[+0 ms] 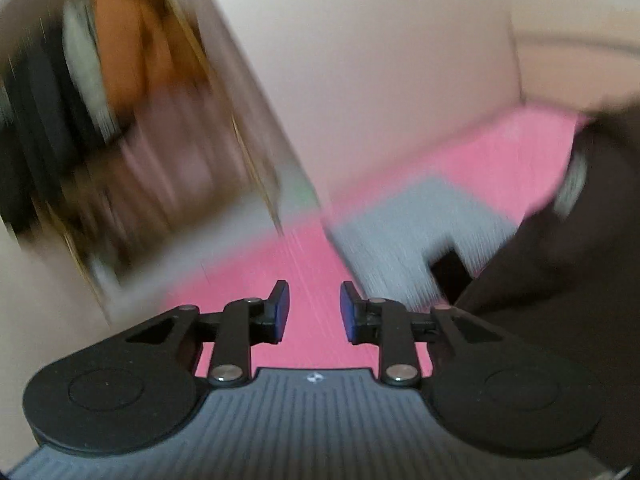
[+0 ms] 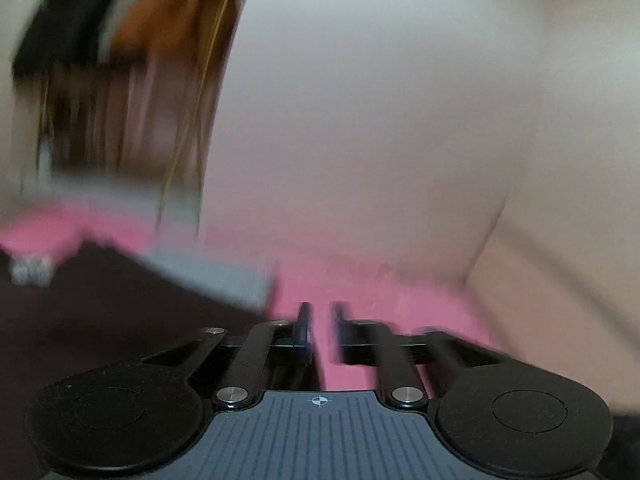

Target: Fold clothes

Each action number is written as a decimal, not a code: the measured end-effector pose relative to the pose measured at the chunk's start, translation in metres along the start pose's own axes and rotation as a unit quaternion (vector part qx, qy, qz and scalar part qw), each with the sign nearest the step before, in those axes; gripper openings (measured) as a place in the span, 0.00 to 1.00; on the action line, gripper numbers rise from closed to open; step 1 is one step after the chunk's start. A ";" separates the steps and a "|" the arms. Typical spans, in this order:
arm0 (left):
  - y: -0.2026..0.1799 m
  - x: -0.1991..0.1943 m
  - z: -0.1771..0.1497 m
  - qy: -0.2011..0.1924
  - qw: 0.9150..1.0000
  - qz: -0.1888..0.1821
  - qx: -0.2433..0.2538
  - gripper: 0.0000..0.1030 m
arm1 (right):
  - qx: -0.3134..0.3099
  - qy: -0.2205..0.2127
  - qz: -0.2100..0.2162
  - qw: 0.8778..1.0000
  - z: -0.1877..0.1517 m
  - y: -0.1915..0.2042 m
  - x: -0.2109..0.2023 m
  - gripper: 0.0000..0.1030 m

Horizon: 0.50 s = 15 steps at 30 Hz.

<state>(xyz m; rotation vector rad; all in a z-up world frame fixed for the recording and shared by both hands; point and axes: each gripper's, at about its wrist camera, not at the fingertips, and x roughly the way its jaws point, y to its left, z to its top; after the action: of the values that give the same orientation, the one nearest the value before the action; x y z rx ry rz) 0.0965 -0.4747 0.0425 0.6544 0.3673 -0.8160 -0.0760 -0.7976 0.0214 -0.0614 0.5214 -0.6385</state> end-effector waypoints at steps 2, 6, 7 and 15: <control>-0.031 0.021 -0.048 0.052 0.998 -0.034 -0.020 0.23 | 0.013 0.067 0.013 0.998 -0.053 0.011 0.052 0.81; -0.092 0.024 -0.158 0.167 0.980 -0.097 -0.039 0.31 | 0.037 0.182 0.055 0.981 -0.154 0.032 0.061 0.81; -0.106 0.018 -0.182 0.194 0.974 -0.113 -0.041 0.32 | 0.053 0.209 0.067 0.974 -0.176 0.034 0.053 0.81; -0.195 -0.065 -0.324 0.326 0.910 -0.247 -0.063 0.35 | 0.137 0.393 0.125 0.901 -0.336 0.053 -0.090 0.54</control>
<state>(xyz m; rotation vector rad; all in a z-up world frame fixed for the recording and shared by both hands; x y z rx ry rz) -0.1132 -0.3226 -0.2409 0.7127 1.2242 -1.0280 -0.2695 -0.6680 -0.2419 0.5475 1.1924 -0.4582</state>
